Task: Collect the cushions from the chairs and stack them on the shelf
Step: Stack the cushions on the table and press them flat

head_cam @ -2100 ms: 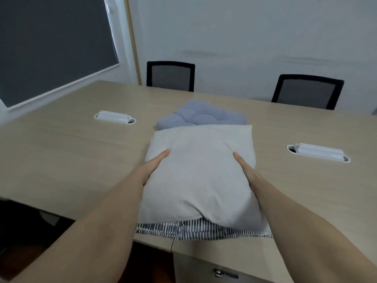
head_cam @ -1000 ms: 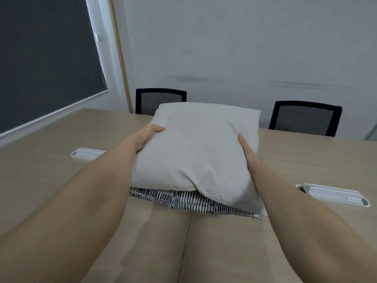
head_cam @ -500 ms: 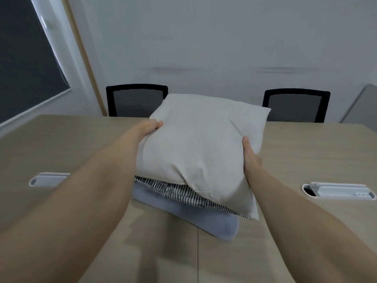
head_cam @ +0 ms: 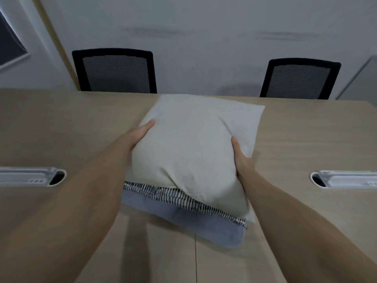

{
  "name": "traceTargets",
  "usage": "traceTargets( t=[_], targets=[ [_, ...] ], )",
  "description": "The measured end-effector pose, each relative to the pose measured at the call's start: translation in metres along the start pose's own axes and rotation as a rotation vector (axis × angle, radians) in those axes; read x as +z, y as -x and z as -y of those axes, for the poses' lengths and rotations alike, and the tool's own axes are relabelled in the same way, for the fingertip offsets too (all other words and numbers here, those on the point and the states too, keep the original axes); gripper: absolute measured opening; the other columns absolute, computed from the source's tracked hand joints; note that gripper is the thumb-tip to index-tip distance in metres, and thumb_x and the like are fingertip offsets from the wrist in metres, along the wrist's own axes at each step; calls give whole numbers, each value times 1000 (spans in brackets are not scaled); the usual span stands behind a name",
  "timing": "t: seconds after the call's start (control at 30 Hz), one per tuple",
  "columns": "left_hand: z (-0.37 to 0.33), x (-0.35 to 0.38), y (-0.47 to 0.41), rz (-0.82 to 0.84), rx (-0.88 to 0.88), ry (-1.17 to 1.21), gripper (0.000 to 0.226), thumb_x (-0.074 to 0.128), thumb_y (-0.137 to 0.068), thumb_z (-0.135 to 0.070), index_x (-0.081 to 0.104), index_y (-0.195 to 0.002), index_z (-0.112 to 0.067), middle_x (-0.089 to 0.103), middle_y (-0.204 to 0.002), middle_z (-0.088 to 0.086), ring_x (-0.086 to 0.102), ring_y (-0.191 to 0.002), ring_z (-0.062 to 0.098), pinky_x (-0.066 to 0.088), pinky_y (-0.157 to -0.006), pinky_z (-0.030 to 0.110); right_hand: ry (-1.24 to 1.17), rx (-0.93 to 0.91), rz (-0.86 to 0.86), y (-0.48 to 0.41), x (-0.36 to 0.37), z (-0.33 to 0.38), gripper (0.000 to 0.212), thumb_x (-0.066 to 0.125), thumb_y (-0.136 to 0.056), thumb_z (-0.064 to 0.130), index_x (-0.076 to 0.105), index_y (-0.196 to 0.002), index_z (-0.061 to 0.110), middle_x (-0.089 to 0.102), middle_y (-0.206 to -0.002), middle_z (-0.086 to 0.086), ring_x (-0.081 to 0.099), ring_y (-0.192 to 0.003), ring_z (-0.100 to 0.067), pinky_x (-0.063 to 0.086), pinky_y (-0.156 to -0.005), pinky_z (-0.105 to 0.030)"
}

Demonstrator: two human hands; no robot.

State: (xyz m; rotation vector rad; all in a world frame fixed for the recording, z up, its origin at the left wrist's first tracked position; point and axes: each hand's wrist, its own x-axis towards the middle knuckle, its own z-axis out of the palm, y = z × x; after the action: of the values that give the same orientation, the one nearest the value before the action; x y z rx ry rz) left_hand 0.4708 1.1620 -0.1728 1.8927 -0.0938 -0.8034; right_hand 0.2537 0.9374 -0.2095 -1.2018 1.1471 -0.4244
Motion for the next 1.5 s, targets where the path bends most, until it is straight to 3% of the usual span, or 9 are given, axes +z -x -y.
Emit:
traceTargets(
  t=[0.23, 0.37, 0.53, 0.67, 0.73, 0.87, 1.03, 1.4, 1.5],
  targets=[
    [41, -1, -27, 152, -52, 117, 48, 46, -83, -70, 64, -104, -30, 79, -86, -6, 75, -79, 10, 54, -66, 22, 75, -38, 92, -27, 4, -22, 126, 65, -46, 83, 31, -149, 18, 36, -153, -4, 38, -138, -24, 30, -116, -41],
    [40, -4, -27, 139, -74, 93, 44, 41, -86, -69, 59, -104, -32, 77, -74, -9, 73, -68, 7, 46, -67, 26, 56, -55, 217, -38, 2, -19, 95, 60, -73, 67, 31, -149, 17, 34, -153, -5, 38, -138, -22, 28, -117, -39],
    [40, 2, 1, 118, -68, 30, 62, 38, -87, -68, 41, -137, -32, 63, -111, -5, 60, -81, 4, 44, -69, 23, 74, -129, 331, -29, -13, -14, 56, 47, -94, 44, 39, -143, 17, 53, -135, 0, 57, -94, -7, 43, -86, -19],
    [60, 5, 34, 116, -107, 3, 87, 40, -80, -76, 34, -148, -22, 46, -147, 5, 52, -126, 21, 32, -113, 38, 92, -143, 372, -10, -36, -22, 42, 43, -98, 35, 43, -137, 19, 59, -111, 8, 55, -79, 6, 47, -57, -7],
    [72, 10, 58, 106, -128, 1, 91, 41, -77, -79, 35, -148, -22, 48, -146, 7, 51, -124, 21, 31, -111, 36, 108, -132, 374, 6, -51, -22, 31, 44, -99, 34, 44, -128, 25, 59, -100, 14, 56, -72, 8, 47, -49, -3],
    [95, 26, 111, 75, -150, 16, 100, 45, -69, -83, 37, -148, -21, 47, -147, 6, 47, -131, 22, 26, -117, 41, 161, -26, 503, 29, -89, -28, 47, 46, -94, 49, 46, -135, 25, 62, -114, 6, 63, -98, -11, 50, -82, -26],
    [113, 53, 161, 37, -199, 5, 100, 43, -71, -83, 37, -148, -19, 45, -148, 8, 44, -135, 24, 24, -119, 43, 242, -20, 524, 44, -134, -45, 58, 46, -90, 56, 40, -140, 28, 56, -129, 3, 55, -114, -19, 40, -99, -35],
    [161, 138, 279, 14, -264, 48, 102, 45, -65, -86, 48, -141, -19, 54, -140, 11, 51, -127, 25, 30, -116, 40, 230, -183, 598, 88, -252, -80, 36, 44, -96, 42, 49, -130, 28, 50, -143, 1, 49, -123, -14, 33, -108, -32],
    [169, 151, 303, 7, -273, 78, 101, 46, -65, -86, 49, -140, -19, 56, -138, 11, 53, -126, 25, 30, -116, 41, 255, -151, 558, 101, -272, -88, 50, 47, -95, 42, 46, -140, 20, 49, -142, 0, 47, -123, -14, 31, -108, -30]
  ],
)
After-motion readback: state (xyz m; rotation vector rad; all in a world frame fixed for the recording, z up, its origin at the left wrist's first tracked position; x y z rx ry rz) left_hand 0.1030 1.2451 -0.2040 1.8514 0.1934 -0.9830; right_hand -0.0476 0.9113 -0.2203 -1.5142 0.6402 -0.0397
